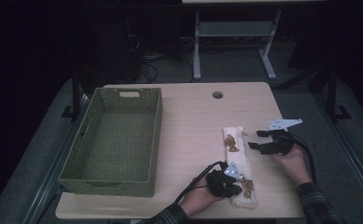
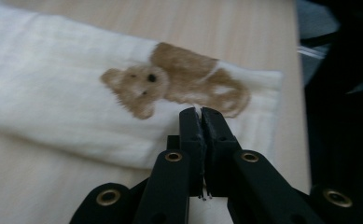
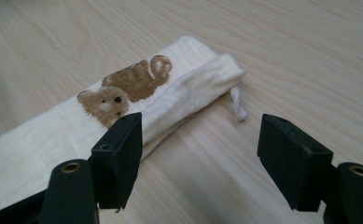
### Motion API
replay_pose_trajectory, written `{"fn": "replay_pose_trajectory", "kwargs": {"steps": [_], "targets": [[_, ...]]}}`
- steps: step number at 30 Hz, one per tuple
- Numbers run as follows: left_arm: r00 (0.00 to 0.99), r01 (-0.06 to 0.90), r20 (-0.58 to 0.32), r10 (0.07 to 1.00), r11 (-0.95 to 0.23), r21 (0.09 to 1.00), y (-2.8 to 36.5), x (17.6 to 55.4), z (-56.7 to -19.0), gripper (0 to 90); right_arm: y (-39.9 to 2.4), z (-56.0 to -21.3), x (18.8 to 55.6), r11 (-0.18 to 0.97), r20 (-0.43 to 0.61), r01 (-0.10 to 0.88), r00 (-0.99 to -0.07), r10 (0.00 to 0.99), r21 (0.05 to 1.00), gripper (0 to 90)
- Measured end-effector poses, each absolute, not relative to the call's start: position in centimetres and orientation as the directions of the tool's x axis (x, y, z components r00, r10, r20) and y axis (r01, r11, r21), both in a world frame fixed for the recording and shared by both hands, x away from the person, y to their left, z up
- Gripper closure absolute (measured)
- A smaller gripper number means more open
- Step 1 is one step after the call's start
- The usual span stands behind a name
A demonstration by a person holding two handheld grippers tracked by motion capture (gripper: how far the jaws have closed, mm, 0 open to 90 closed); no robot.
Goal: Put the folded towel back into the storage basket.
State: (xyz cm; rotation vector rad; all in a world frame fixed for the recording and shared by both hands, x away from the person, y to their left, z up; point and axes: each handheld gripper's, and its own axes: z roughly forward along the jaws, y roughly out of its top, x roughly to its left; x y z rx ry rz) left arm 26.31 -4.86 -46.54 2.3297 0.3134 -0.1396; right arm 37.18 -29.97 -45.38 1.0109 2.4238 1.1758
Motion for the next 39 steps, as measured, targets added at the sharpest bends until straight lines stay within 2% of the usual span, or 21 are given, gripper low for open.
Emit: {"fn": "replay_pose_trajectory", "kwargs": {"steps": [7,12,15,22,25,30,34,36,39], "targets": [[0.974,0.223,-0.134,0.183,-0.666,0.712,-4.3,27.3,-45.2,80.8,-30.0,-45.4,37.2,0.431,0.058,0.474,-0.721,0.69,0.768,30.7],[0.987,0.159,-0.092,0.135,-0.66,0.734,-4.2,29.1,-44.1,54.8,-30.0,-45.5,37.2,0.436,0.055,0.475,-0.721,0.69,0.764,30.7],[0.988,0.15,-0.083,0.132,-0.665,0.732,-4.4,29.7,-44.2,44.0,-29.9,-45.5,37.2,0.437,0.054,0.474,-0.722,0.69,0.765,30.7],[0.99,0.142,-0.086,0.115,-0.683,0.717,-5.5,31.5,-45.8,28.0,-30.0,-45.6,37.2,0.439,0.052,0.477,-0.72,0.692,0.762,30.7],[0.991,0.128,-0.069,0.112,-0.694,0.708,-5.8,31.4,-46.2,23.8,-30.1,-45.6,37.2,0.438,0.052,0.476,-0.72,0.692,0.762,30.7],[0.994,0.096,-0.025,0.108,-0.723,0.684,-6.4,31.3,-47.0,23.9,-30.2,-45.6,37.2,0.439,0.051,0.478,-0.718,0.694,0.761,30.8],[0.993,0.095,-0.009,0.12,-0.729,0.678,-6.4,31.0,-46.9,27.2,-30.1,-45.6,37.2,0.434,0.053,0.479,-0.716,0.696,0.763,30.8],[0.992,0.095,-0.008,0.122,-0.732,0.674,-6.3,30.9,-46.7,34.5,-30.2,-45.6,37.2,0.439,0.047,0.472,-0.719,0.693,0.765,30.8],[0.992,0.099,-0.014,0.122,-0.729,0.677,-6.2,30.8,-46.6,50.9,-30.1,-45.6,37.1,0.436,0.051,0.476,-0.717,0.695,0.764,31.0]]}}
